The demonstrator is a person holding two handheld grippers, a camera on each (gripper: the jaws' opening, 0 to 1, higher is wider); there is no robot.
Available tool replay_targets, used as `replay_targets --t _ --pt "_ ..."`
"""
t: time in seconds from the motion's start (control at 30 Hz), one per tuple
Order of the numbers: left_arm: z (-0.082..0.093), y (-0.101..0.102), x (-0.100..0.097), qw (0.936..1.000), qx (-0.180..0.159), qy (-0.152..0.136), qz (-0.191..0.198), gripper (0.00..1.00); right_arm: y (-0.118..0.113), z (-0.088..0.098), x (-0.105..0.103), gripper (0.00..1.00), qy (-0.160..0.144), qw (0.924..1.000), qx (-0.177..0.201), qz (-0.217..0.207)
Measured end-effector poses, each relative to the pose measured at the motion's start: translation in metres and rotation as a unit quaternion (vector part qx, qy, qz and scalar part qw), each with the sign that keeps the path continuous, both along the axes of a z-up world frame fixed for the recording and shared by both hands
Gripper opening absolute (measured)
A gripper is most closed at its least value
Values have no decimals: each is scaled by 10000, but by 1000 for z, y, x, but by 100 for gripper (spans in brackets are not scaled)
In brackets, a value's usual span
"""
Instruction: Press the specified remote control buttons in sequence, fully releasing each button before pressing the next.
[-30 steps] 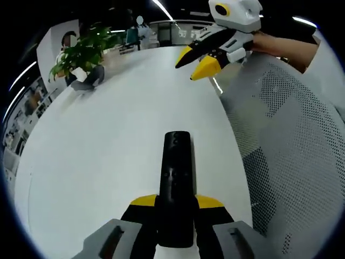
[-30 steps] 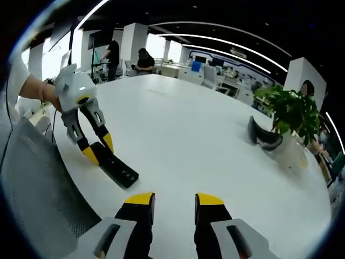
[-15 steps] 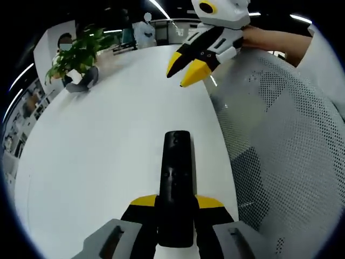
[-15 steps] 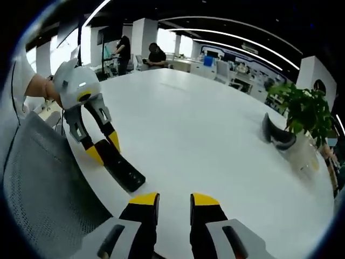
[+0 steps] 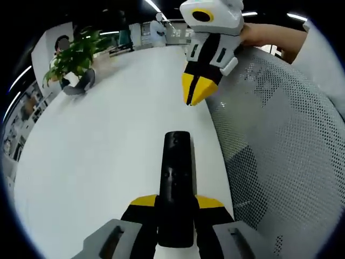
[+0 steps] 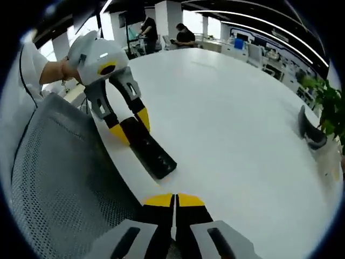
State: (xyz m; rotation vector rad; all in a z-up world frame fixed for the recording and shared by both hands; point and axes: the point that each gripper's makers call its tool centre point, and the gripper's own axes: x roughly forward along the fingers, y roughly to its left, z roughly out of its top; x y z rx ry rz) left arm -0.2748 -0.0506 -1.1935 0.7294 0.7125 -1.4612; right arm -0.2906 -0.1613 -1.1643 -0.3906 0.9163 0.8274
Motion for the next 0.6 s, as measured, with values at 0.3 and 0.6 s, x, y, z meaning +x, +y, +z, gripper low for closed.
replay_targets --t 0.3,0.6 --pt "1 -1 -1 9997 -220 49 94 25 22 -5 -1 0 185 9976 -91 662" --pt "1 -1 -2 9995 -242 52 210 25 45 -5 18 0 179 9911 -293 1289"
